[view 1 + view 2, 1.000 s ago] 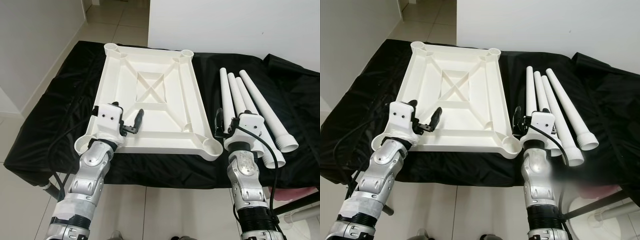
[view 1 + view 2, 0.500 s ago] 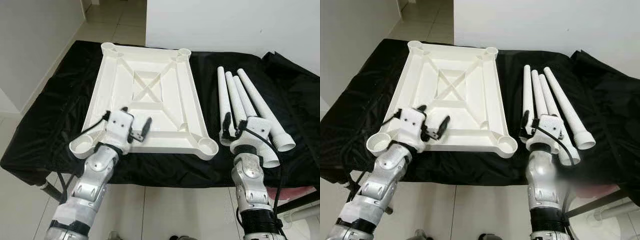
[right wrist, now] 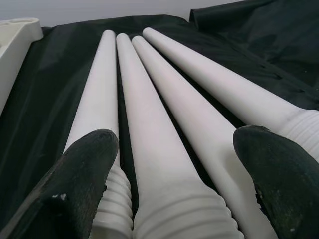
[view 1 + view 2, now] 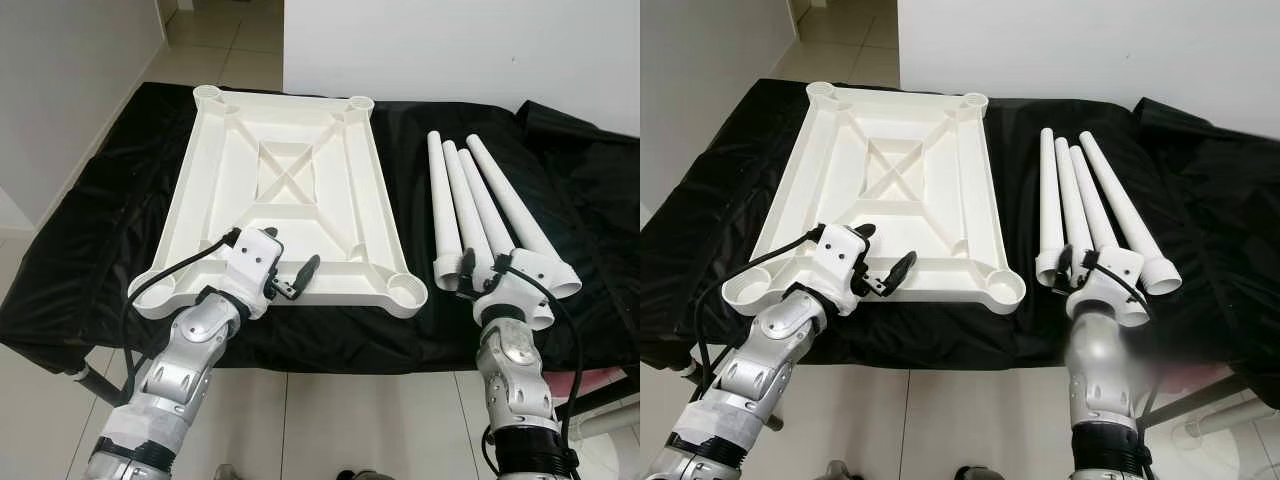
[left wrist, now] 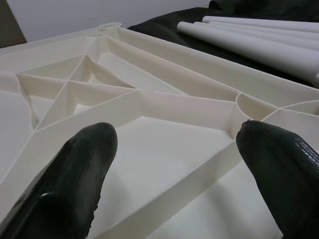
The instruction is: Building children table
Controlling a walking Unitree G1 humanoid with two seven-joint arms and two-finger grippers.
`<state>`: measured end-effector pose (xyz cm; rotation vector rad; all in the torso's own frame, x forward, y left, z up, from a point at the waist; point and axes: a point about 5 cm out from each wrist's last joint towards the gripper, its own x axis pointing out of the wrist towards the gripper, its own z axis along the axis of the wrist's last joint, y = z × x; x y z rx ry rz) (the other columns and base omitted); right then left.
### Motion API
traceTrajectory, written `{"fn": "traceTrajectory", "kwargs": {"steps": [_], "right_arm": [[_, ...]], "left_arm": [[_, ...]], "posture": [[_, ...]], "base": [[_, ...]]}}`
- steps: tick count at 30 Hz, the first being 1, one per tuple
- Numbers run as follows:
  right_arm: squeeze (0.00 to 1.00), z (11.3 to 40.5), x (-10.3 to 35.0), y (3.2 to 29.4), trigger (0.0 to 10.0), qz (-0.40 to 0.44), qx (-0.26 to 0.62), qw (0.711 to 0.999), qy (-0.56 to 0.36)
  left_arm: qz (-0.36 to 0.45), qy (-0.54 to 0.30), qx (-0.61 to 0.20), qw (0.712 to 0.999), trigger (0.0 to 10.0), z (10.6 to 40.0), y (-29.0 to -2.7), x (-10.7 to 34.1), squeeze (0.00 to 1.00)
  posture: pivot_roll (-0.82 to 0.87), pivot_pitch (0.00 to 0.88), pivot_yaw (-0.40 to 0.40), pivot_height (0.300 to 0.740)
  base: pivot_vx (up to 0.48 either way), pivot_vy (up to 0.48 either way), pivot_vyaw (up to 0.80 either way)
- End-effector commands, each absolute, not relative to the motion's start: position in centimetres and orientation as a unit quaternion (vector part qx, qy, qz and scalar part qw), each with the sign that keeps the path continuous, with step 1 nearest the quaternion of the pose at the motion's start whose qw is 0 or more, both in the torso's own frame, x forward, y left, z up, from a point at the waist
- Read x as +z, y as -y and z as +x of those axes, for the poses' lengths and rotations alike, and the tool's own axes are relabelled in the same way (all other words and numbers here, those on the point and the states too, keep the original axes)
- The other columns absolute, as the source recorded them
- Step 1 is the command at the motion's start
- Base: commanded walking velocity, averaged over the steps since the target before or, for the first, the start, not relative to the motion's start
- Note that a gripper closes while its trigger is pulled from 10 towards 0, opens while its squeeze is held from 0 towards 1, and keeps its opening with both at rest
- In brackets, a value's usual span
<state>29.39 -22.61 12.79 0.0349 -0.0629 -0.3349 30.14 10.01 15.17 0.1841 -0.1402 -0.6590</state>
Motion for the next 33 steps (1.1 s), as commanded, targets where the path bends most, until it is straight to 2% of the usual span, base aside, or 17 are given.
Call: {"fn": "traceTrajectory", "kwargs": {"steps": [1, 2, 4, 5, 6, 7, 8, 10, 11, 12, 13, 29, 30, 31, 32, 33], "right_arm": [[0.00, 28.6, 10.5, 23.0, 8.9, 0.023, -0.160, 0.986, -0.032], [0.00, 28.5, 10.3, 23.1, 6.9, 0.020, -0.154, 0.987, -0.043], [0.00, 28.4, 10.2, 23.1, 6.9, 0.019, -0.151, 0.987, -0.049], [0.00, 28.4, 10.0, 23.2, 4.5, 0.019, -0.142, 0.988, -0.059], [0.00, 28.4, 9.8, 23.3, 6.1, 0.014, -0.137, 0.988, -0.069], [0.00, 28.3, 9.7, 23.3, 6.1, 0.011, -0.134, 0.988, -0.075], [0.00, 28.3, 9.6, 23.3, 10.0, 0.016, -0.125, 0.989, -0.081], [0.00, 28.3, 9.6, 23.1, 10.0, 0.022, -0.112, 0.990, -0.085], [0.00, 28.3, 9.5, 23.1, 8.7, 0.020, -0.110, 0.990, -0.088], [0.00, 28.3, 9.5, 23.1, 8.7, 0.020, -0.110, 0.990, -0.088], [0.00, 28.2, 9.5, 23.2, 10.0, 0.017, -0.111, 0.990, -0.089], [0.00, 29.4, 10.2, 23.2, 10.0, 0.005, -0.086, 0.993, -0.083], [0.00, 29.6, 10.3, 23.0, 4.4, 0.007, -0.080, 0.993, -0.082], [0.00, 29.6, 10.3, 23.0, 4.4, 0.007, -0.080, 0.993, -0.082], [0.00, 29.7, 10.3, 22.9, 0.2, 0.009, -0.074, 0.994, -0.081], [0.00, 29.7, 10.3, 22.9, 0.2, 0.009, -0.074, 0.994, -0.081]], "left_arm": [[0.094, 0.063, -0.347, 0.931, 10.0, 29.9, -9.7, 15.2, 0.00], [0.093, 0.063, -0.348, 0.931, 10.0, 29.9, -9.8, 15.3, 0.00], [0.093, 0.062, -0.348, 0.931, 10.0, 29.8, -9.8, 15.3, 0.00], [0.093, 0.062, -0.347, 0.931, 10.0, 29.8, -9.9, 15.3, 0.00], [0.095, 0.062, -0.346, 0.932, 10.0, 29.8, -9.9, 15.3, 0.00], [0.097, 0.062, -0.344, 0.932, 10.0, 29.8, -10.0, 15.3, 0.00], [0.096, 0.062, -0.344, 0.932, 10.0, 29.8, -10.1, 15.4, 0.00], [0.095, 0.061, -0.342, 0.933, 10.0, 29.8, -10.2, 15.4, 0.00], [0.094, 0.062, -0.341, 0.933, 10.0, 29.8, -10.2, 15.5, 0.00], [0.094, 0.062, -0.341, 0.933, 10.0, 29.8, -10.2, 15.5, 0.00], [0.093, 0.062, -0.341, 0.933, 10.0, 29.8, -10.3, 15.5, 0.00], [0.096, 0.056, -0.333, 0.936, 10.0, 29.9, -10.5, 15.4, 0.00], [0.099, 0.055, -0.332, 0.936, 10.0, 30.0, -10.5, 15.4, 0.00], [0.099, 0.055, -0.332, 0.936, 10.0, 30.0, -10.5, 15.4, 0.00], [0.101, 0.055, -0.331, 0.937, 10.0, 30.0, -10.5, 15.4, 0.00], [0.101, 0.055, -0.331, 0.937, 10.0, 30.0, -10.5, 15.4, 0.00]], "posture": [[-0.01, 0.106, -0.030, 0.740], [-0.01, 0.106, -0.028, 0.740], [-0.01, 0.106, -0.028, 0.740], [-0.01, 0.108, -0.030, 0.740], [-0.01, 0.108, -0.030, 0.740], [-0.01, 0.109, -0.031, 0.740], [-0.01, 0.109, -0.031, 0.740], [-0.01, 0.109, -0.031, 0.740], [-0.01, 0.109, -0.031, 0.740], [-0.01, 0.109, -0.031, 0.740], [-0.01, 0.109, -0.031, 0.740], [0.00, 0.109, -0.026, 0.740], [0.00, 0.109, -0.026, 0.740], [0.00, 0.109, -0.026, 0.740], [0.00, 0.108, -0.027, 0.740], [0.00, 0.108, -0.027, 0.740]], "base": [[0.000, 0.000, 0.00], [0.000, 0.000, 0.00], [0.000, 0.000, 0.00], [0.000, 0.000, 0.00], [0.000, 0.000, 0.00], [0.000, 0.000, 0.00], [0.000, 0.000, 0.00], [0.000, 0.000, 0.00], [0.000, 0.000, 0.00], [0.000, 0.000, 0.00], [0.000, 0.000, 0.00], [0.000, 0.000, 0.00], [0.000, 0.000, 0.00], [0.000, 0.000, 0.00], [0.000, 0.000, 0.00], [0.000, 0.000, 0.00]]}}
